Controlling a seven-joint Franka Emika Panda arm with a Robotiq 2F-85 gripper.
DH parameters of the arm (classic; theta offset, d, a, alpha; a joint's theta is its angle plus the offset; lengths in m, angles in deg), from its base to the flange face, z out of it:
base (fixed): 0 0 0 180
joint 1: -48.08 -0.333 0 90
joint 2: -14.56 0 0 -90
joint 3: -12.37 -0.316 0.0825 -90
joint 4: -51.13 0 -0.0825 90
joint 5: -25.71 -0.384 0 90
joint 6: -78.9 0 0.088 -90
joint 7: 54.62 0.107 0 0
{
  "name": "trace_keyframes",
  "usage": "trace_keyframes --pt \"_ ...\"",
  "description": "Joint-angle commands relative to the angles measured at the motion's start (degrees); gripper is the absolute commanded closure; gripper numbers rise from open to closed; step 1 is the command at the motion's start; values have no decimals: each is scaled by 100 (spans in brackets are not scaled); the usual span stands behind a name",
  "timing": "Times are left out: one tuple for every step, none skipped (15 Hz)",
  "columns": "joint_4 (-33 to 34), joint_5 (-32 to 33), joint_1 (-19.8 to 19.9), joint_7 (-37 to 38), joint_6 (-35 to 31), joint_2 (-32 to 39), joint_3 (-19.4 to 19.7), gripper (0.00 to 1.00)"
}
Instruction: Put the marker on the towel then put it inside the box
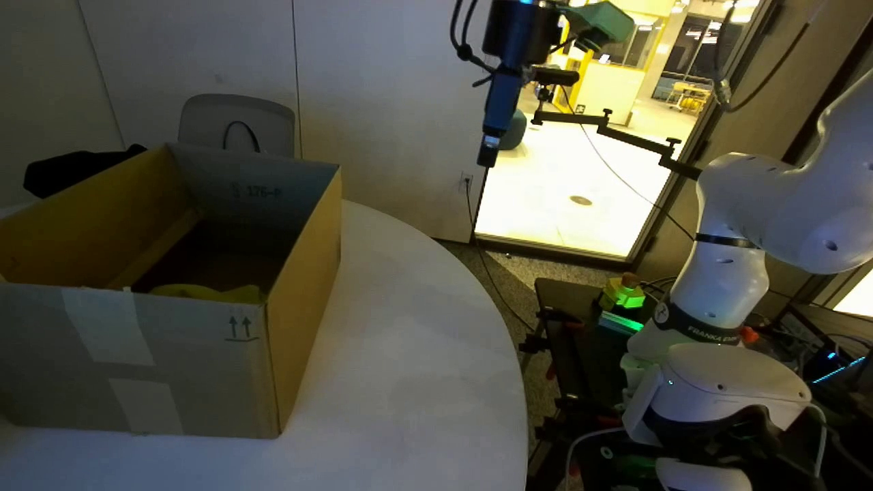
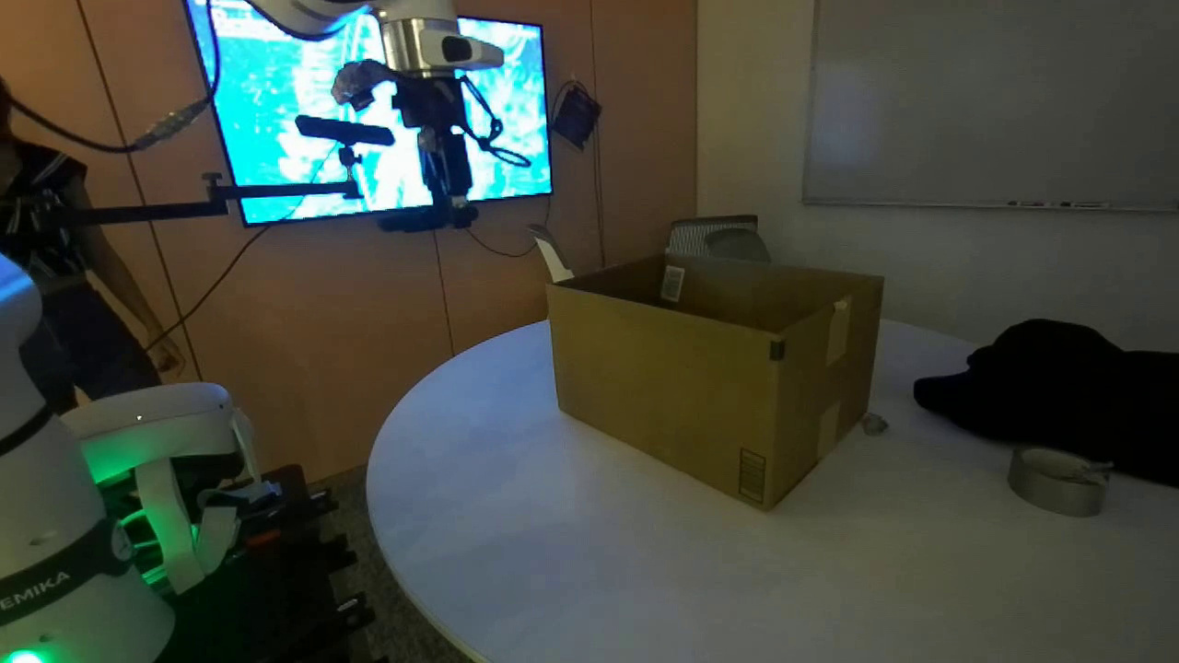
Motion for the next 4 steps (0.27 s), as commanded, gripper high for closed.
trace_keyframes --pt "-287 -49 109 -74 -88 -231 -102 0" --pt "-504 -51 108 -92 -157 -417 -107 0" --pt "-632 -53 107 -103 -195 -544 -110 0" --pt "-698 -54 107 -114 -226 -614 -110 0"
